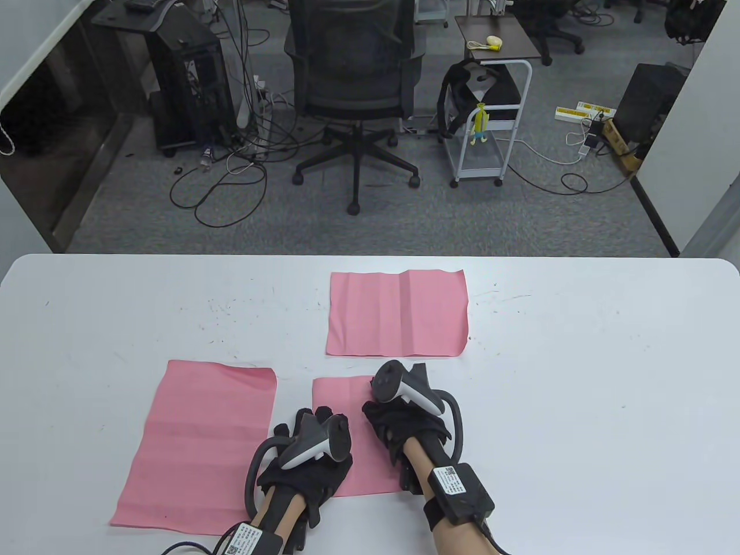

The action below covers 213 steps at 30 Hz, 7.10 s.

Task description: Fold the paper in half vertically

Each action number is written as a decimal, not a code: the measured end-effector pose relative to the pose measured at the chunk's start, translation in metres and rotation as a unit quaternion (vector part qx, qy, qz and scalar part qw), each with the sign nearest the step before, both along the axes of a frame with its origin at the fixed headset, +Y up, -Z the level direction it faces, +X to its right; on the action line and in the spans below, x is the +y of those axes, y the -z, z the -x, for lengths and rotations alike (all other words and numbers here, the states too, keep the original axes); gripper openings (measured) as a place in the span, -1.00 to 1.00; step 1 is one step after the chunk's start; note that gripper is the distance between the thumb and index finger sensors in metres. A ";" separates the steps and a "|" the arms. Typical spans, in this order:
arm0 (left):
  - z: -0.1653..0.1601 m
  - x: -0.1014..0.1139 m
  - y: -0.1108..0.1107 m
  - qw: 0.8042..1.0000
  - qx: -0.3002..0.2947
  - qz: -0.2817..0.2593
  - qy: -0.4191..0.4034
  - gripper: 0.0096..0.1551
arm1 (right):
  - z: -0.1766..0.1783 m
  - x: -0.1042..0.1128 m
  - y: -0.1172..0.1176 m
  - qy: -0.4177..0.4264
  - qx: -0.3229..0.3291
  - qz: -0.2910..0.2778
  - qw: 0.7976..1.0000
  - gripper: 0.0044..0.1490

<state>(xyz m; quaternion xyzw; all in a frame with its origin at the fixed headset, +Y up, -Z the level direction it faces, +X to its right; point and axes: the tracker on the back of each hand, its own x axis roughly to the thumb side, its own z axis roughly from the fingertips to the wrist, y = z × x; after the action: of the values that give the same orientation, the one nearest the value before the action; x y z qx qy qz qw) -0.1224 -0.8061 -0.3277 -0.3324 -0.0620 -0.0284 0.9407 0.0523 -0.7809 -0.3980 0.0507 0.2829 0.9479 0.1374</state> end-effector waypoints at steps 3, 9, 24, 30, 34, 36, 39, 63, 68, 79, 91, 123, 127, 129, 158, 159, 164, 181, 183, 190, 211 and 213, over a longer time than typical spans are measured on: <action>0.000 0.000 0.000 1.000 0.000 0.000 0.000 -0.11 | -0.005 0.019 -0.015 0.009 0.029 -0.028 0.999 -0.20; 0.000 0.000 0.000 1.000 0.000 -0.001 0.000 -0.11 | 0.000 0.035 -0.050 -0.066 0.106 -0.055 0.991 -0.25; 0.000 0.000 0.000 1.000 0.000 -0.001 0.000 -0.11 | 0.003 0.015 -0.059 -0.059 0.115 -0.020 0.991 -0.29; 0.000 0.000 0.001 1.000 0.000 -0.001 0.000 -0.11 | 0.001 0.017 -0.081 -0.062 0.138 -0.009 0.988 -0.30; 0.000 0.000 0.001 1.000 0.001 0.000 0.000 -0.11 | 0.000 0.018 -0.103 -0.070 0.161 -0.009 0.984 -0.28; 0.000 0.000 0.001 1.000 0.001 -0.001 -0.001 -0.11 | -0.001 0.018 -0.113 -0.073 0.174 -0.013 0.982 -0.28; 0.000 0.000 0.001 1.000 0.001 0.000 -0.001 -0.11 | -0.004 0.018 -0.127 -0.070 0.187 -0.011 0.980 -0.27; 0.001 -0.001 0.001 1.000 0.001 0.000 -0.004 -0.11 | -0.031 -0.007 -0.040 0.035 -0.090 0.029 0.995 -0.05; 0.001 -0.001 0.001 1.000 0.000 0.000 -0.004 -0.11 | -0.024 -0.016 -0.042 -0.027 -0.059 0.012 0.998 -0.05; 0.001 -0.002 0.001 1.000 0.000 0.001 -0.006 -0.11 | -0.013 -0.008 -0.054 0.008 -0.012 -0.001 1.000 -0.07; 0.001 -0.002 0.001 1.000 0.001 0.001 -0.008 -0.11 | -0.015 0.008 -0.060 0.186 -0.073 0.020 0.980 -0.09; 0.027 0.110 -0.013 0.969 0.048 -0.198 -0.138 -0.07 | -0.032 -0.007 -0.058 0.167 -0.152 -0.007 0.974 -0.22; 0.026 0.110 -0.013 0.971 0.046 -0.196 -0.132 -0.07 | -0.037 -0.007 -0.057 0.195 -0.166 0.001 0.967 -0.25; 0.025 0.110 -0.014 0.971 0.043 -0.196 -0.131 -0.07 | -0.043 -0.002 -0.057 0.211 -0.175 -0.005 0.962 -0.26; 0.034 0.112 -0.013 0.969 0.057 -0.206 -0.120 -0.07 | -0.353 0.056 -0.093 0.113 -0.400 -0.048 0.908 -0.35; 0.034 0.112 -0.013 0.969 0.057 -0.206 -0.121 -0.07 | -0.355 0.051 -0.092 0.101 -0.402 -0.046 0.909 -0.34; 0.036 0.112 -0.012 0.970 0.061 -0.205 -0.119 -0.07 | -0.360 0.031 -0.088 0.041 -0.416 -0.034 0.908 -0.31; 0.035 0.111 -0.011 0.970 0.059 -0.204 -0.115 -0.07 | -0.228 0.096 -0.011 -0.050 -0.292 -0.117 0.948 -0.07; 0.035 0.110 -0.011 0.970 0.060 -0.204 -0.115 -0.07 | -0.204 0.101 0.002 -0.040 -0.269 -0.122 0.954 -0.06; 0.037 0.110 -0.010 0.971 0.063 -0.203 -0.112 -0.07 | -0.108 0.090 0.056 -0.028 -0.178 -0.107 0.978 -0.06; 0.054 0.104 -0.002 0.971 0.090 -0.190 -0.111 -0.07 | -0.044 -0.022 0.135 -0.036 -0.143 0.039 0.988 -0.16; 0.053 0.104 -0.002 0.971 0.088 -0.190 -0.111 -0.07 | -0.045 -0.023 0.134 -0.043 -0.136 0.046 0.989 -0.16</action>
<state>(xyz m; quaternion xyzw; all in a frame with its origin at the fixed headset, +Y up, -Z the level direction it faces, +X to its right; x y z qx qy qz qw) -0.1756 -0.7022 -0.3253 -0.1395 -0.0089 0.0939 0.9857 0.0971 -0.8042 -0.5317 -0.0975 0.3067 0.9370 0.1360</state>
